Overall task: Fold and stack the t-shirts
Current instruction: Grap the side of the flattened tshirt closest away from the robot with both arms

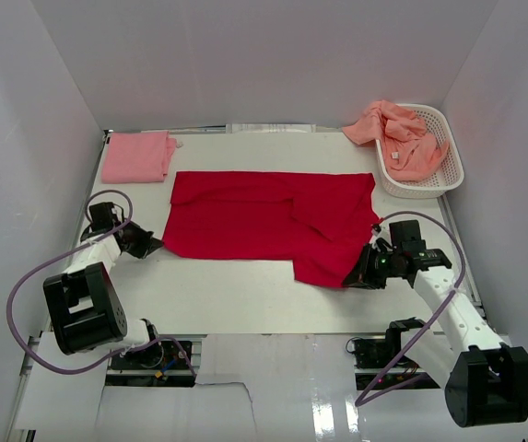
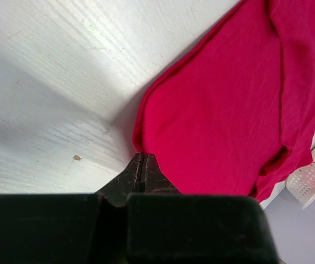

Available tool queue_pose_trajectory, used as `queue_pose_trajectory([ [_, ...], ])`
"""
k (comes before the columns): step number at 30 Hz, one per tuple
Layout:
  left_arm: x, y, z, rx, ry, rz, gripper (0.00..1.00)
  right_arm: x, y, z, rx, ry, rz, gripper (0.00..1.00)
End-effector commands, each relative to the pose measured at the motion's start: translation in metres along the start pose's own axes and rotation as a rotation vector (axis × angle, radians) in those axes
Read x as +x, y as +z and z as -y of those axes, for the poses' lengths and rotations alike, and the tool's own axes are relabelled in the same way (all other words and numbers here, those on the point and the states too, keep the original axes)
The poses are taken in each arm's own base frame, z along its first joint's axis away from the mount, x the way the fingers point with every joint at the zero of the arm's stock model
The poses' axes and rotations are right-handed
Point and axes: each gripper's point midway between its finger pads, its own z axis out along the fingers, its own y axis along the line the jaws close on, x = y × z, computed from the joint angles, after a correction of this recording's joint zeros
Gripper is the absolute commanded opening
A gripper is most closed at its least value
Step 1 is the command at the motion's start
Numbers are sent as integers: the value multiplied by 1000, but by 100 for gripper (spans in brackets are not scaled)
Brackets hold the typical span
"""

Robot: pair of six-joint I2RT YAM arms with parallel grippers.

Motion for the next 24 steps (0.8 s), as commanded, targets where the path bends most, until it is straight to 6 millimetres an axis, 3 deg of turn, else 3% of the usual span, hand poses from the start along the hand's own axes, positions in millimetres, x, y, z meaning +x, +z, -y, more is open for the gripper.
queue_pose_trajectory([
  [1,-11,-7,25,67,5,10,0,-29,-19,-31,-69,-65,60,8],
  [9,-26,-12,50,120,-13,18,0,-61,-28,-52,-90,-109,86,8],
  [24,-31,-3,48,103,-35,14,0,-120,-45,-83,-96,-158,155,8],
])
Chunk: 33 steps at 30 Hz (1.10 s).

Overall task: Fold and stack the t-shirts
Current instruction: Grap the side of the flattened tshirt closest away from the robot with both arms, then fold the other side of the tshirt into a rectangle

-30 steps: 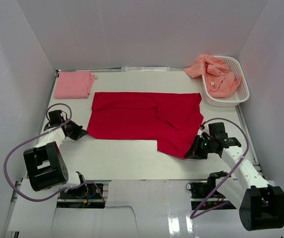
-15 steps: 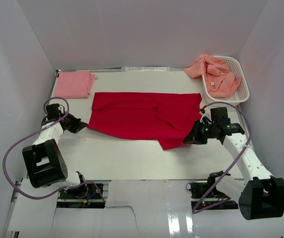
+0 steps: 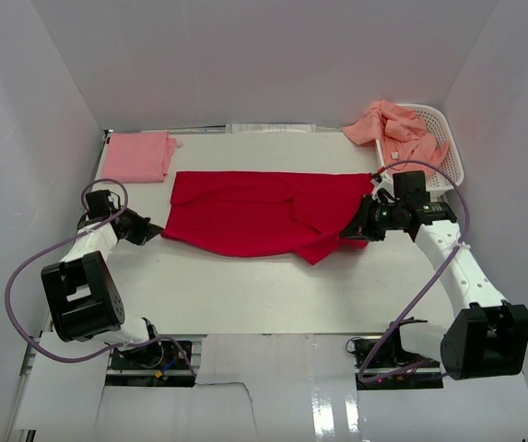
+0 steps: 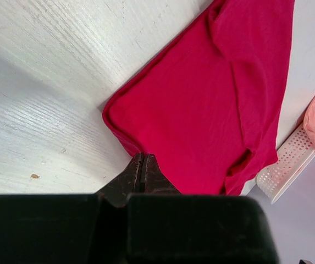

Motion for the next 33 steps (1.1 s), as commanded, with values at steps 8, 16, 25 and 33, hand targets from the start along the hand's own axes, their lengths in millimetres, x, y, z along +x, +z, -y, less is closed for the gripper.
queue_pose_trajectory([
  [8,-12,-1,18,44,10,26,0,-36,-12,-12,-7,-49,74,8],
  [16,-24,0,30,56,-1,42,0,-48,-11,3,25,-38,85,8],
  [25,-36,5,43,76,-16,51,0,-68,-10,10,35,-48,98,8],
  [33,-47,9,57,100,-20,46,0,-93,-6,10,45,-66,110,8],
])
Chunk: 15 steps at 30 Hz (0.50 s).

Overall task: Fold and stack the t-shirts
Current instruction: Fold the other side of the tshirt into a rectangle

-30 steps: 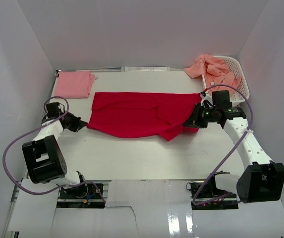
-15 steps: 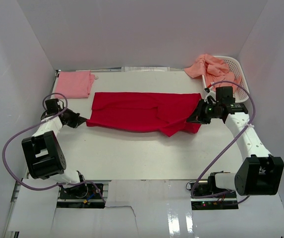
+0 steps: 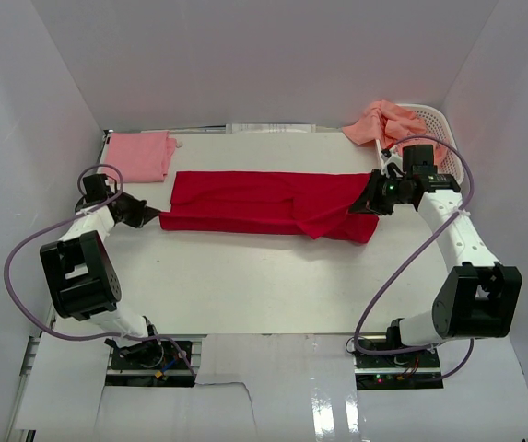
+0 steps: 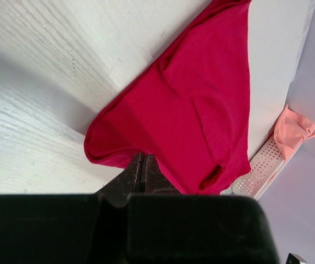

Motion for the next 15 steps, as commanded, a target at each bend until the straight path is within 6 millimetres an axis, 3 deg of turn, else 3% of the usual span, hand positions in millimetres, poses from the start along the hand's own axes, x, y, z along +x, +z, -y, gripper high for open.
queue_pose_trajectory([
  [1,-12,-5,24,55,19,30,0,-23,-6,-6,-10,-49,48,8],
  [15,-26,23,49,53,32,8,0,-63,13,-3,-5,-46,51,8],
])
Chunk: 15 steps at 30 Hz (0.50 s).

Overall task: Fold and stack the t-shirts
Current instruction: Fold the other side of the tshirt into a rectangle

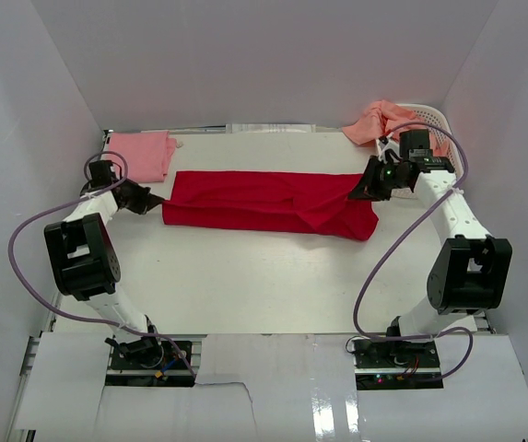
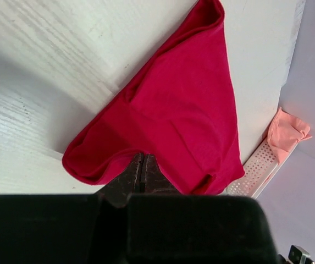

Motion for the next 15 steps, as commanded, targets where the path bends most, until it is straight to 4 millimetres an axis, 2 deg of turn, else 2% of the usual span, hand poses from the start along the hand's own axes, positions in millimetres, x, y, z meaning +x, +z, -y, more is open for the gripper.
queue_pose_trajectory([
  [1,-12,-2,20,35,15,30,0,-26,-2,-6,-12,-30,46,8],
  [6,-15,5,19,26,13,24,0,-43,2,-8,-16,-29,60,8],
  [15,-23,13,22,13,32,20,0,-57,20,-1,-14,-8,43,8],
])
